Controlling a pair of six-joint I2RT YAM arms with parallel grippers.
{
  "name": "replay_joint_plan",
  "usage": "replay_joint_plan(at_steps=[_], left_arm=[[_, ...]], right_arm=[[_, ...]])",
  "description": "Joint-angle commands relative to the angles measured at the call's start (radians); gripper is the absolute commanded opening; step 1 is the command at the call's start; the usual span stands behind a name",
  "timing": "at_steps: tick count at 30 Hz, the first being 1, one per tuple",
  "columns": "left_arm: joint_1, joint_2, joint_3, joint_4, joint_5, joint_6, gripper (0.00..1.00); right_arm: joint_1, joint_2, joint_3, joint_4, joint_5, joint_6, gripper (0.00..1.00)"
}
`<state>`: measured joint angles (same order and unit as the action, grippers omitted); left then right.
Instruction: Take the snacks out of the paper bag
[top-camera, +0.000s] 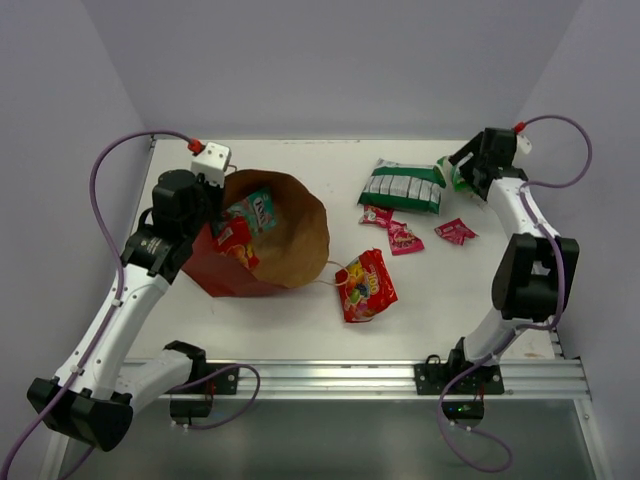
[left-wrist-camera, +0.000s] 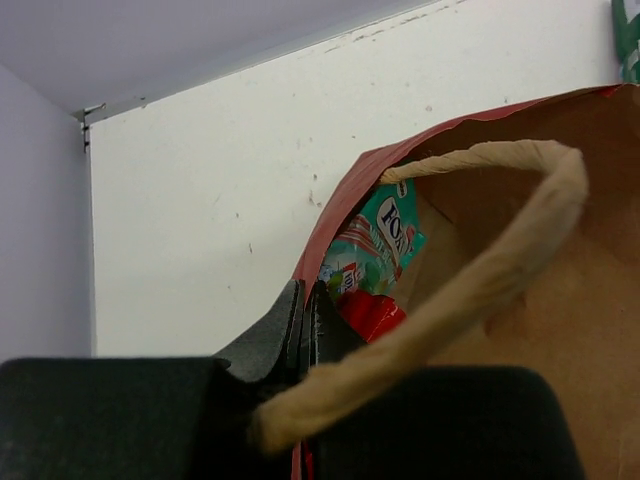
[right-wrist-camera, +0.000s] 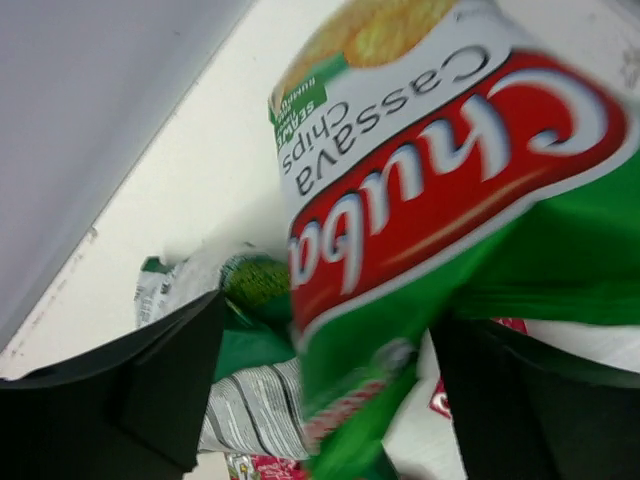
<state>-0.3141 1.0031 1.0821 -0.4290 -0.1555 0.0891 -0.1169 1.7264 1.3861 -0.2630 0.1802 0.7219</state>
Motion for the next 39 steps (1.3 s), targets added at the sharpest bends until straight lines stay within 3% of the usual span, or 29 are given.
replay_joint_plan(at_steps=[1,2,9,15,19,24,31,39], left_arm=[[0.003,-0.011,0.018,0.058,0.109,0.008,0.00],[0.003,-0.009,0.019,0.058,0.120,0.009,0.00],[0.003,0.006,0.032,0.055,0.205,0.053,0.00],[0.000,0.020,0.029,0.039,0.198,0.058,0.00],[-0.005,0.028,0.041,0.027,0.214,0.043,0.00],[-0.008,0.020,0.050,0.006,0.217,0.040,0.00],[-0.008,-0.008,0.052,-0.011,0.195,0.052,0.00],[-0.008,-0.018,0.042,-0.008,0.220,0.055,0.00]], right_arm=[[0.026,-0.143,-0.028,-0.114,0.004,-0.015,0.91],[0.048,-0.174,-0.050,-0.146,0.049,-0.048,0.98],[0.247,-0.473,-0.137,-0.206,0.058,-0.116,0.99],[0.566,-0.646,-0.206,-0.059,-0.137,-0.127,0.97],[0.822,-0.575,-0.158,-0.004,-0.147,-0.059,0.97],[0.962,-0.366,-0.044,0.083,-0.212,-0.093,0.97],[1.007,-0.102,0.008,0.237,-0.427,-0.537,0.98],[1.007,-0.011,-0.015,0.376,-0.597,-1.028,0.99]])
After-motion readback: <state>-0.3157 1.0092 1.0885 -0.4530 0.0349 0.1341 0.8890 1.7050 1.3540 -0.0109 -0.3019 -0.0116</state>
